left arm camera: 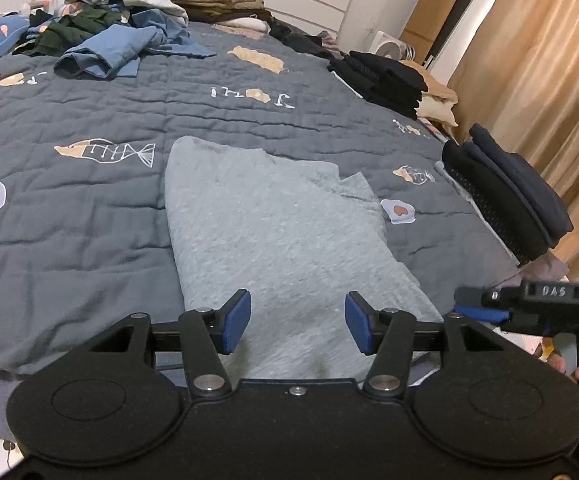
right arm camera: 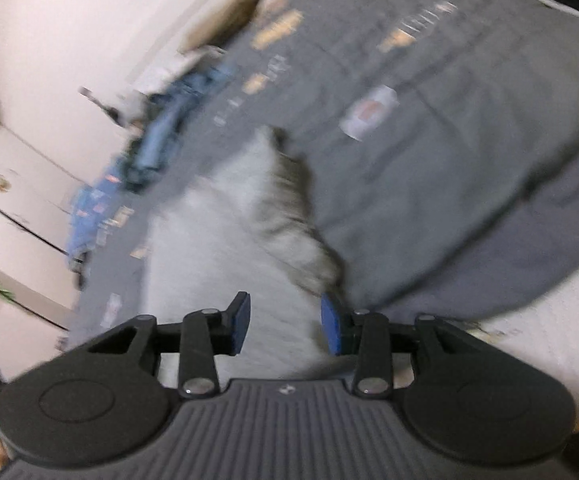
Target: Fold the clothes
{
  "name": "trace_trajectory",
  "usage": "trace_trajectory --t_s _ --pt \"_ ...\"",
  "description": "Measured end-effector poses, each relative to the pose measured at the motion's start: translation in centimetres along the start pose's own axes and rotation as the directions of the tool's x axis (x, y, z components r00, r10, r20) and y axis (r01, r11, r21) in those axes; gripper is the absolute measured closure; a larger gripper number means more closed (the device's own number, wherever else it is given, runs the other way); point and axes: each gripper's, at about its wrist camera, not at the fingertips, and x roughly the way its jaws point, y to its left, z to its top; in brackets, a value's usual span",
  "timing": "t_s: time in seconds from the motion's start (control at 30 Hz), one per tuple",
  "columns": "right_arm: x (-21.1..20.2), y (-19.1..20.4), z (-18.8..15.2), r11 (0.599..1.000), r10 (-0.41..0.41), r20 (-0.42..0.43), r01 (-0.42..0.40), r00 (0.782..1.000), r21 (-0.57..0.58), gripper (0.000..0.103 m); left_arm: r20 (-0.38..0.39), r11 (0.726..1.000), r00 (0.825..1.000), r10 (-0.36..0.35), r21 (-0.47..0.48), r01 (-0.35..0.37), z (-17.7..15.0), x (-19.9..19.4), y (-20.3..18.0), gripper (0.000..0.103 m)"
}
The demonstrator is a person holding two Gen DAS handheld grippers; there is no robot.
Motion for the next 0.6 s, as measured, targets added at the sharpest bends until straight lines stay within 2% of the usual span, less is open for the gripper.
trace_trajectory --t_s 0.07,0.1,0.3,0.43,0.6 --pt "0.2 0.5 0.1 0.999 0.041 0.014 -0.041 0.999 -0.008 0.064 -0.002 1.000 1.000 0.003 0.003 -0.003 0.0 0.0 0.0 0.051" --pt "0.8 0.7 0.0 0.999 0.033 0.000 -0.033 0.999 -0.013 0.064 -0.003 1.000 1.000 0.004 0.004 -0.004 0.0 0.0 -0.1 0.050" --pt "3.9 0.7 -0.5 0.996 -0.084 -0.125 0.080 0.989 -0.034 0.064 0.005 1.000 1.000 0.009 -0.006 -0.009 0.1 -0.1 0.1 0.048" --pt "1.9 1.3 0.5 0.999 -0.043 -0.059 0.041 0.997 -0.033 0.064 0.023 1.000 1.000 0.006 -0.012 -0.006 0.2 -0.4 0.2 0.042" --pt "2.5 2.7 0.8 0.990 -0.076 -0.046 0.070 0.996 -0.126 0.057 0.029 1.000 0.999 0.018 -0.002 -0.018 0.4 -0.3 0.0 0.040"
